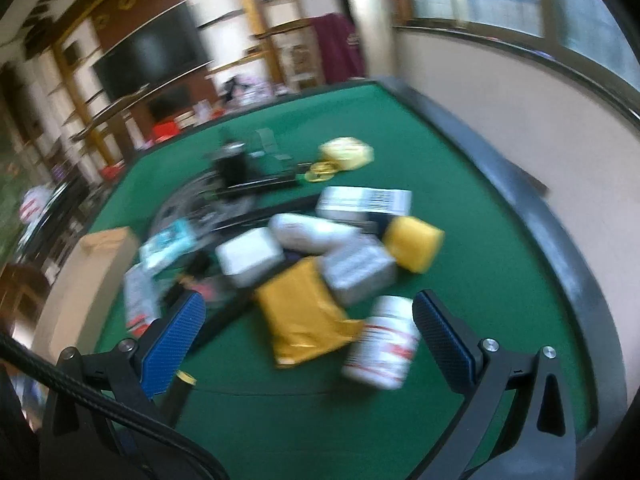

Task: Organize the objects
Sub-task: 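Lift the marker toward the cardboard box with left while right grasps the white-red carton, then lower the marker into the box and open left while right drops the carton in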

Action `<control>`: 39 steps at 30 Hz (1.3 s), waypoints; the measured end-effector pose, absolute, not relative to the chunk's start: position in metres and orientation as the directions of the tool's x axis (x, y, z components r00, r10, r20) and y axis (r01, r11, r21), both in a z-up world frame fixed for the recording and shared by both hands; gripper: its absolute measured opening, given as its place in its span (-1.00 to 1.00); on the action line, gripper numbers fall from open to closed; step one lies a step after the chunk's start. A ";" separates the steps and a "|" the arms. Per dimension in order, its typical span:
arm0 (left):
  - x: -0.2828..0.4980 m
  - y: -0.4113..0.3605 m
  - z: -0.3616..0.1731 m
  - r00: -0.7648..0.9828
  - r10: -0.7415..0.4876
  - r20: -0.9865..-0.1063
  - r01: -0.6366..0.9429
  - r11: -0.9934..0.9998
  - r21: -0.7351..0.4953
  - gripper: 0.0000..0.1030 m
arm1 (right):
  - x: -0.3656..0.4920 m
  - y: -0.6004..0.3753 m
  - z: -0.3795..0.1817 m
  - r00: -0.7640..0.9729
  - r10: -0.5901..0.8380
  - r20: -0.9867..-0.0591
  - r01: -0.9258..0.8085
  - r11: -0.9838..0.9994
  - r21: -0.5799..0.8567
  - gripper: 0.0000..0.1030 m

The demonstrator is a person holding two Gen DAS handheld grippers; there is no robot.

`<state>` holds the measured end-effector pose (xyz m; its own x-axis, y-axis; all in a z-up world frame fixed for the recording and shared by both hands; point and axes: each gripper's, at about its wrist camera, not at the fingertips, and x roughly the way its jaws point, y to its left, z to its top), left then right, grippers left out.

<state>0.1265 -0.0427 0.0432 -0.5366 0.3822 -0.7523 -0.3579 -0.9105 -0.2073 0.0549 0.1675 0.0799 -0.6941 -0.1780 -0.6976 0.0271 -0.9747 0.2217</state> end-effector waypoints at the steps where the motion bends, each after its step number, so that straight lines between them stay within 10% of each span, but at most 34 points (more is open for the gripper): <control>1: 0.128 -0.056 0.047 -0.549 0.379 -0.745 -0.337 -0.916 -0.218 -0.77 | 0.052 0.155 0.080 -0.683 -0.205 -0.701 0.063 -0.973 0.223 1.00; 14: 0.138 -0.168 0.065 -0.673 0.261 -0.693 -0.119 -0.962 -0.246 -0.77 | -0.002 -0.023 0.043 -0.493 -0.309 -0.814 0.424 -0.902 0.086 0.96; 21: 0.133 -0.188 0.064 -0.688 0.224 -0.690 -0.081 -0.969 -0.235 -0.77 | -0.015 -0.035 0.018 -0.391 -0.280 -0.877 0.417 -0.903 0.103 -0.45; 39: 0.022 -0.215 0.072 -0.675 0.167 -0.718 -0.065 -0.984 -0.167 -0.77 | -0.050 -0.053 0.069 -0.328 -0.598 -0.731 0.297 -0.800 0.522 -0.52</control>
